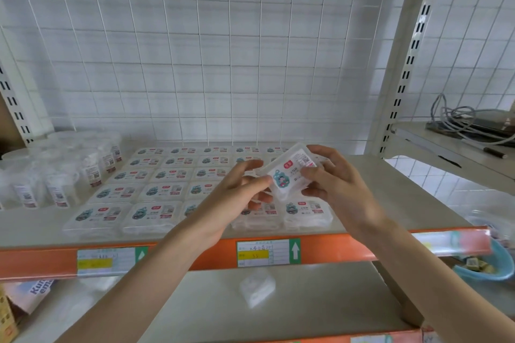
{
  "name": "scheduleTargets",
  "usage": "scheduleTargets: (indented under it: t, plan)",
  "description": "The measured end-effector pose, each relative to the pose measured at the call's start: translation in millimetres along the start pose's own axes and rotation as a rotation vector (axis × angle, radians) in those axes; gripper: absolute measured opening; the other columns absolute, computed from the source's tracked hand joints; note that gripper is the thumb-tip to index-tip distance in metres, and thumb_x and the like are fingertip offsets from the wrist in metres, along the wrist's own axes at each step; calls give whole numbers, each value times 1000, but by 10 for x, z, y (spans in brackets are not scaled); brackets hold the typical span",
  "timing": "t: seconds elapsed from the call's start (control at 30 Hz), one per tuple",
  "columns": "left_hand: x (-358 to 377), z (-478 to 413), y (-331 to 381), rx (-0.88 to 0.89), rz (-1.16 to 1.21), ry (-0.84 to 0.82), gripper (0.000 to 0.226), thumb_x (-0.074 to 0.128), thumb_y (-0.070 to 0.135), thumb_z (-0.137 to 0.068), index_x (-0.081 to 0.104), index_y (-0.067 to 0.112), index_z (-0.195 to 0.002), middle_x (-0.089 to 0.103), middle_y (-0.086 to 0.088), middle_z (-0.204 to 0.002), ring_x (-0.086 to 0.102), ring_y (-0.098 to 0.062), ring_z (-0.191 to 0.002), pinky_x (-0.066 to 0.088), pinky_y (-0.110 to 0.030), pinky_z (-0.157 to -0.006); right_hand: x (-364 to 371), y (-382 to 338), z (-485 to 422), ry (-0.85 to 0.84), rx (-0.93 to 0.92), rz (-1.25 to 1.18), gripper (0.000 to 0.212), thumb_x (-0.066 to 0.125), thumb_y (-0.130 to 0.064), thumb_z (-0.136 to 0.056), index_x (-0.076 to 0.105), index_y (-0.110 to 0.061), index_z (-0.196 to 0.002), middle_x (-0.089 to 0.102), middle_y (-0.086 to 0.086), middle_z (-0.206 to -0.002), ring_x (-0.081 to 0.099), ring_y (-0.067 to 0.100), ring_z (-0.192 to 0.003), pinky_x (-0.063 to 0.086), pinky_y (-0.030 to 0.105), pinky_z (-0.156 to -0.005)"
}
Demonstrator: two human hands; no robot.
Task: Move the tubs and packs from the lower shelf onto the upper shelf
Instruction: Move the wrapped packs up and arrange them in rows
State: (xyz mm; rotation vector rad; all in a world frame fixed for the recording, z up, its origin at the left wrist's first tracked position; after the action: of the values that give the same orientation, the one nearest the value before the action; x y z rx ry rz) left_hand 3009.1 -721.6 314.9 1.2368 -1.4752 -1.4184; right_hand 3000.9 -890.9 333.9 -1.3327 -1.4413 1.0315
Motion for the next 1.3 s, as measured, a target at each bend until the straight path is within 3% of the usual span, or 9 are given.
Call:
scheduleTargets:
  t: [0.13, 0.27, 0.43, 0.57, 0.67, 0.77, 0.9, 1.1, 1.3]
  plan:
    - [53, -63, 35, 39, -26, 41, 25, 56, 21, -99, 57, 25, -124, 73, 0, -102, 68, -14, -90, 53, -27, -77, -93, 43, 55, 27, -50, 134, 40, 67, -11, -90, 53, -18, -127, 68, 9, -109, 68, 23, -100, 57, 35, -83]
    - [123, -108, 35, 41, -64, 48, 23, 55, 23, -100, 61, 23, -121, 72, -5, -101, 67, -16, -88, 55, -27, -79, -120, -198, 148, 3, -341, 593, 60, 86, -23, -72, 56, -28, -124, 54, -8, -127, 56, 5, -116, 46, 19, -94]
    - [251, -155, -14, 21, -68, 24, 21, 54, 25, -100, 66, 21, -117, 73, -5, -102, 67, -21, -89, 54, -39, -86, -137, -370, 305, -39, -565, 800, 44, 83, -44, -65, 71, -28, -104, 61, -20, -119, 53, -2, -119, 37, 10, -98]
    - [386, -106, 51, 152, -409, 25, 39, 42, 39, -103, 44, 32, -141, 66, 9, -111, 61, -1, -98, 46, -32, -97, -434, -408, 286, 35, -543, 888, 45, 81, -49, -61, 71, -33, -101, 62, -27, -115, 51, -6, -115, 33, 5, -96]
    - [570, 1, 81, 373, -868, 34, 44, 42, 38, -102, 43, 26, -144, 54, 8, -132, 54, -10, -113, 39, -29, -103, -689, -347, 217, 28, -456, 956, 49, 79, -55, -59, 71, -35, -104, 62, -30, -114, 48, -5, -115, 30, 4, -95]
    - [705, 43, -14, 445, -1075, 19, 50, 39, 50, -97, 51, 26, -139, 54, 10, -133, 51, -12, -120, 34, -26, -103, -919, -230, 199, 12, -334, 972, 50, 82, -52, -58, 67, -42, -105, 55, -43, -112, 42, -11, -113, 27, -2, -88]
    - [729, 46, -52, 460, -1146, 35, 67, 25, 63, -86, 57, 29, -133, 55, 12, -131, 50, -11, -121, 33, -26, -103, -1096, -56, 232, -46, -237, 991, 47, 91, -35, -60, 68, -47, -100, 60, -38, -106, 45, -7, -110, 31, 2, -84]
    - [747, 103, -34, 533, -1190, 118, 48, 38, 51, -93, 64, 25, -123, 63, 9, -122, 59, -12, -111, 44, -31, -96, -1109, 113, 204, -123, -184, 973, 40, 87, -33, -67, 68, -45, -100, 61, -26, -115, 45, -3, -111, 32, 5, -85]
    - [773, 159, 2, 590, -1232, 165, 40, 44, 44, -93, 68, 24, -118, 67, 7, -118, 63, -13, -106, 48, -30, -93, -1049, 149, 143, -137, -239, 1003, 38, 86, -33, -68, 68, -44, -100, 56, -26, -121, 44, -2, -119, 31, 22, -103]
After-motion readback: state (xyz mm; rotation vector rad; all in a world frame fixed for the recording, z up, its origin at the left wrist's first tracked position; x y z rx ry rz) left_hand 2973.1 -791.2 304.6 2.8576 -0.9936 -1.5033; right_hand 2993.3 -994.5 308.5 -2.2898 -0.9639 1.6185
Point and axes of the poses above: each hand's wrist, its own z-axis away from the middle knuckle, its own x-axis out of the palm, y = z × x, the point moved 10 cm from there along -z, towards the middle knuckle
